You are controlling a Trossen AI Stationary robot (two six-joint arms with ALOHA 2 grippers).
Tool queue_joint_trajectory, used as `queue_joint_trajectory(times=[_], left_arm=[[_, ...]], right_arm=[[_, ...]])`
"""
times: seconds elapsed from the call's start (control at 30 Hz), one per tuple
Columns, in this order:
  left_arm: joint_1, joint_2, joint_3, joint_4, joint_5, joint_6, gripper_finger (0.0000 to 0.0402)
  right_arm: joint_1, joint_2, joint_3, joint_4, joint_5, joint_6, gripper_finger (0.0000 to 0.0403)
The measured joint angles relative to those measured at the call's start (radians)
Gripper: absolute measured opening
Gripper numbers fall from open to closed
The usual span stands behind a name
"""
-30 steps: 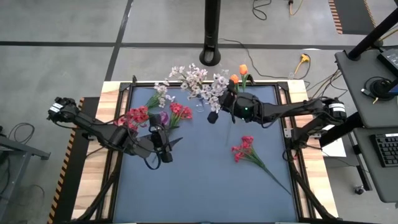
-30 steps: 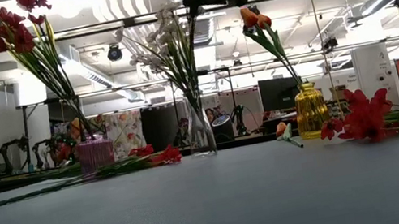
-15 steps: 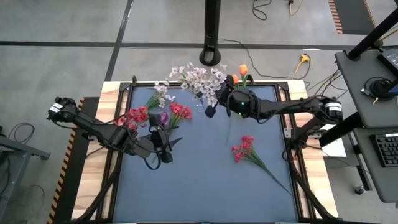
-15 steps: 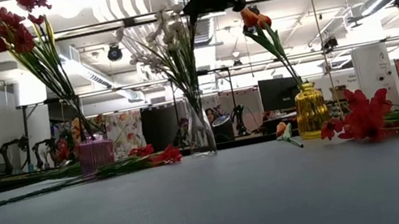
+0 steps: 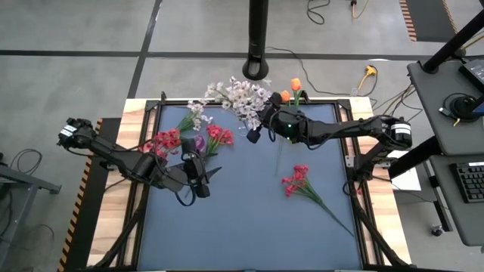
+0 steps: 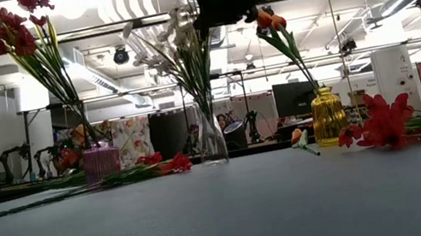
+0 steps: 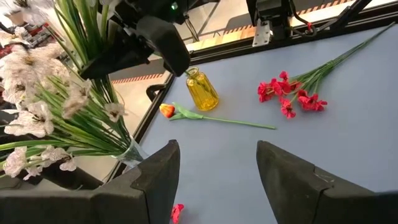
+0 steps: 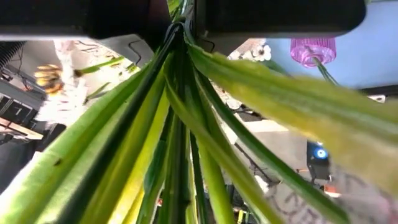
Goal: Sort flowers into vase by color
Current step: Put the white flower into the transparent vase
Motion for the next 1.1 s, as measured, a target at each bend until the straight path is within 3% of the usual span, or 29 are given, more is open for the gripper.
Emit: queue_joint_trajectory(times=[1.1], left_arm=[[0.000,0.001,0.000,-0.001,0.000,0.000,0.0196]], right_arm=[[-0.006,0.074,0.000,0.032,0.001,-0.016,0.0027]])
